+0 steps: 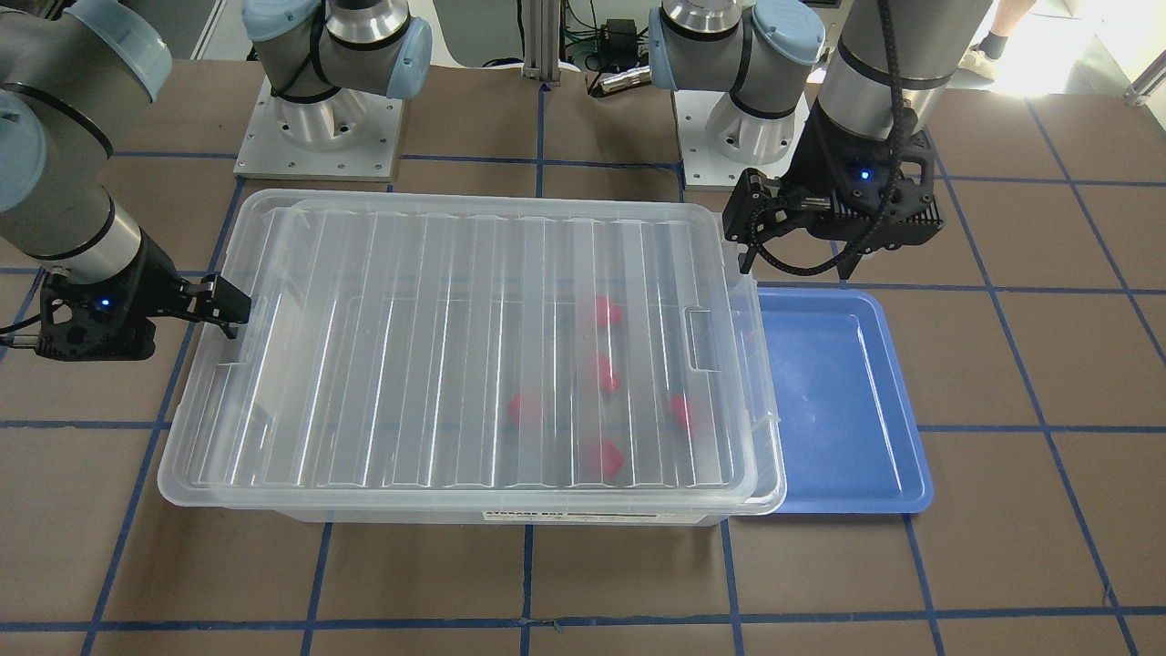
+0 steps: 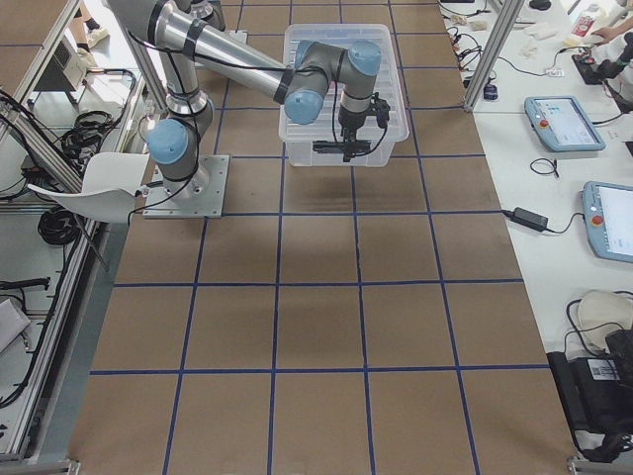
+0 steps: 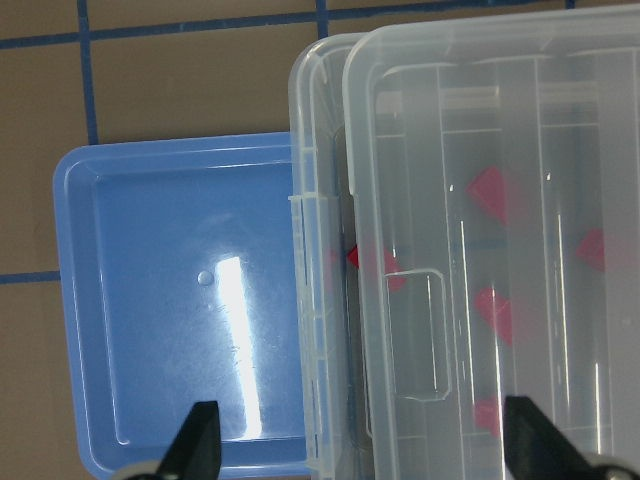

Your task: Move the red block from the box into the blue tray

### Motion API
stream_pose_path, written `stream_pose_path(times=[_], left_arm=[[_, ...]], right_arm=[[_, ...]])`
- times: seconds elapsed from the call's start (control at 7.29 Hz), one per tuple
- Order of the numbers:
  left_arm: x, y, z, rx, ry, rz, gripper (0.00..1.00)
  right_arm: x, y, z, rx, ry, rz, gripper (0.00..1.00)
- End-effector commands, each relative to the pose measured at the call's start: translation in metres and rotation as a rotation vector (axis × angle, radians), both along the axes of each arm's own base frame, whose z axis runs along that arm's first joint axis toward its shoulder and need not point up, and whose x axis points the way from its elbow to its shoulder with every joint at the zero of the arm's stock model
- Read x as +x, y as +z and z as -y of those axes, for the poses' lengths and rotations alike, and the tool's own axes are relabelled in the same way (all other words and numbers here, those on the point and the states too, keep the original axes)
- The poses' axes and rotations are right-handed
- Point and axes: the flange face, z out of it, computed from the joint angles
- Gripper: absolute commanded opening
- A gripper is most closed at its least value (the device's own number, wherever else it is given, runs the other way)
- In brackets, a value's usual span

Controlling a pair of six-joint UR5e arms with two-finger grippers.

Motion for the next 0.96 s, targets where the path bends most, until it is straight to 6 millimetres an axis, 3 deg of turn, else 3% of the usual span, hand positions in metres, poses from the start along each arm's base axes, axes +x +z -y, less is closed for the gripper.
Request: stream_pose_path(times=[0.0,0.41,0.82], left_arm=[[0.000,0.000,0.000,0.000,0.000,0.000,1.00],[0.000,0.000,0.000,0.000,0.000,0.000,1.00],[0.000,-0.001,0.000,0.002,0.000,0.000,1.00]], right_arm=[[-0.004,-0.003,0.000,-0.010,0.004,-0.009,1.00],[-0.041,-0.003,-0.001,-0.011,0.006,-0.002,1.00],[-0.049,-0.003,-0.002,-0.008,0.006,-0.011,1.00]])
